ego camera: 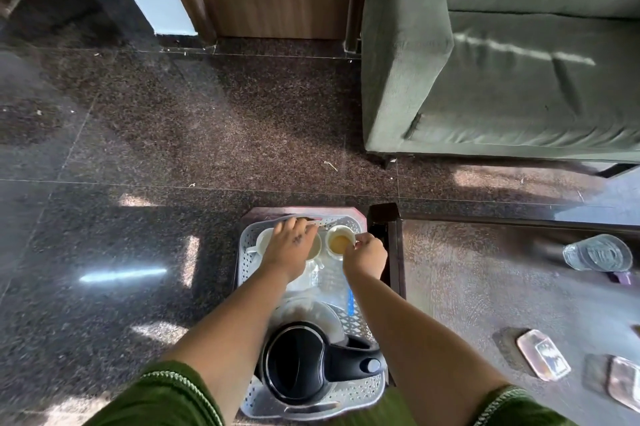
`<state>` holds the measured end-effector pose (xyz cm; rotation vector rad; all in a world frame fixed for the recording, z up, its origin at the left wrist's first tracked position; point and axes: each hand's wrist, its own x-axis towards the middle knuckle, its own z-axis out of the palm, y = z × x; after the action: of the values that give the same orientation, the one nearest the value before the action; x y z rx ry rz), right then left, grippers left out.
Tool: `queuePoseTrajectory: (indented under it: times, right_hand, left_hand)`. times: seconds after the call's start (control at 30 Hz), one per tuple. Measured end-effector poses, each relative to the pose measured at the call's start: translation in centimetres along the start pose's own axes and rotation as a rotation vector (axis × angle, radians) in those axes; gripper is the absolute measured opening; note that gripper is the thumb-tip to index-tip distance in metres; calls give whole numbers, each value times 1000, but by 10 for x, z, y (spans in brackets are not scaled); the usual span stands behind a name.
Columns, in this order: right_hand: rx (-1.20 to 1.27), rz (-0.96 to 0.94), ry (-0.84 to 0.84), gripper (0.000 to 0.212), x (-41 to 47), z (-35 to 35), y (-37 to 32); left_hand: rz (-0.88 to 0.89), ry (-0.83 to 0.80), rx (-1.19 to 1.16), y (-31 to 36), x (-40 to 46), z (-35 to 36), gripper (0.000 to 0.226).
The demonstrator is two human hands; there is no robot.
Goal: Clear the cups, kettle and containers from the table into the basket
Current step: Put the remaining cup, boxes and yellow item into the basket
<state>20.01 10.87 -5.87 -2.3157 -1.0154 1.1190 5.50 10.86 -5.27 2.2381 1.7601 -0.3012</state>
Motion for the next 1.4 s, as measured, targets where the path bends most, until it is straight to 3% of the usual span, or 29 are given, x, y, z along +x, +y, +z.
queuePoseTrajectory:
  times: [0.33, 0.57, 0.77, 0.97, 1.1, 1.4]
  right_hand:
    - [-80, -62, -29, 34, 0, 9, 9]
    - [-111, -149, -39, 36, -10, -12, 12]
    - [-89, -185, 17, 28, -12, -54, 23]
    - [-20, -63, 107, 28, -1, -127, 79]
    - [5, 50, 222, 33, 14, -187, 135]
    - [32, 268, 354, 33, 36, -295, 262]
  left_hand:
    - [0, 62, -31, -4, -12, 8, 59]
    - [-30, -101, -56, 6, -11, -10, 95]
    - [-52, 21, -119, 34, -14, -45, 70]
    - [-128, -64, -334, 123, 9, -77, 62]
    - [-5, -136, -353, 216, 20, -73, 63]
    - [185, -378, -379, 386, -1, 10, 64]
